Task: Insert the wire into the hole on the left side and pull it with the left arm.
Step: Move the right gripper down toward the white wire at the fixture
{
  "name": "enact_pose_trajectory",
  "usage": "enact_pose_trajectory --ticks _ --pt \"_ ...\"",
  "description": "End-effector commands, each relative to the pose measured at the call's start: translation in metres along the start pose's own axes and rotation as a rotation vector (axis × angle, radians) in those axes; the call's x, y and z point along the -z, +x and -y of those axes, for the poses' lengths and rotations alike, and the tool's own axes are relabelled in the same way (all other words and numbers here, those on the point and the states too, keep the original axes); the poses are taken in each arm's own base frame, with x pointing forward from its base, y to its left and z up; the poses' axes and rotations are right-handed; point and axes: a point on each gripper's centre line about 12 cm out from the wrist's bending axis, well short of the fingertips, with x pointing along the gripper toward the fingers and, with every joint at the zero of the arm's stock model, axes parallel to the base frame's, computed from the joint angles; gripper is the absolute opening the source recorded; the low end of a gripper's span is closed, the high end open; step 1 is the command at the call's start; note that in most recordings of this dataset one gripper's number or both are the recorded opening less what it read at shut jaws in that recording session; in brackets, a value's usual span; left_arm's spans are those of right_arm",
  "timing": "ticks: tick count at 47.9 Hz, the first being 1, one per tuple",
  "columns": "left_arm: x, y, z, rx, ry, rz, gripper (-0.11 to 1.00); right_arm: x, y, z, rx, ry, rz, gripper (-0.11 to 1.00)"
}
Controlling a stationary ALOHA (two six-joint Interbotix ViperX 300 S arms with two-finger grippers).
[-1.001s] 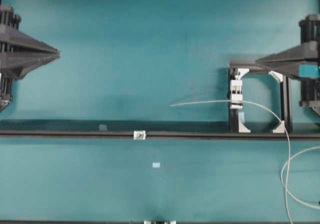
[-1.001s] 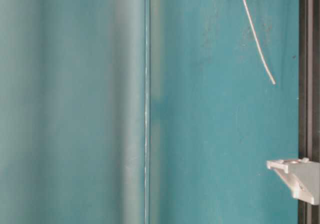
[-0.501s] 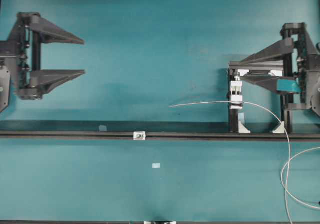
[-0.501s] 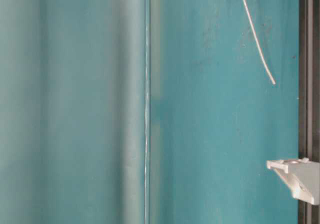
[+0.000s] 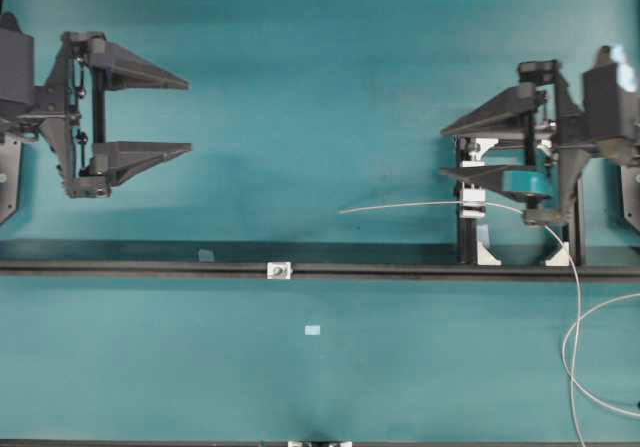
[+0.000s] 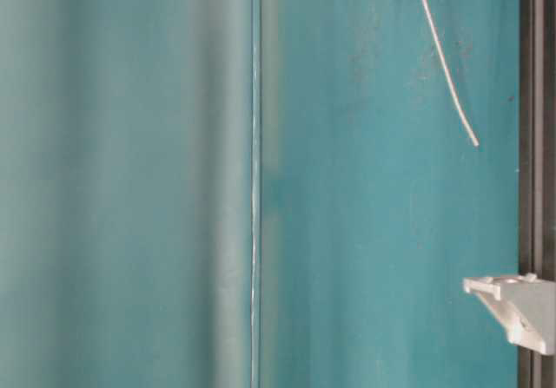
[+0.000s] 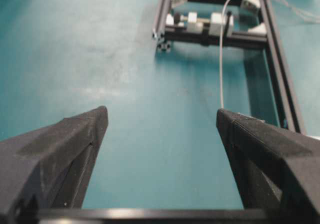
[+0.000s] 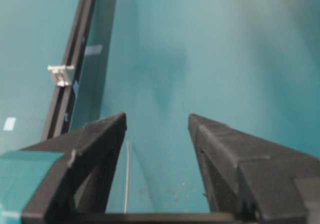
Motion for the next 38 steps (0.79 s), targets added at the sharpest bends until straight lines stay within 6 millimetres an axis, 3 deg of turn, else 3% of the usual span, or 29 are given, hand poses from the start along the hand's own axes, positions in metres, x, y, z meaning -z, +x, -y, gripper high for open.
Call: enact_pose_trajectory --ticks 1,15,38 --pt "-0.003 0.004 -0.001 -0.006 -0.001 0.014 0.77 -0.005 0.011 0.000 0.003 0.013 -0.001 0.67" --pt "0.004 0.010 -0.001 -0.007 0.000 -0.005 0.77 0.006 0.033 -0.001 0.008 0.041 -0.071 0.67" --pt "0.008 0.011 -0.001 -0.007 0.000 -0.021 0.77 0.025 0.053 -0.003 0.012 0.048 -0.158 0.67"
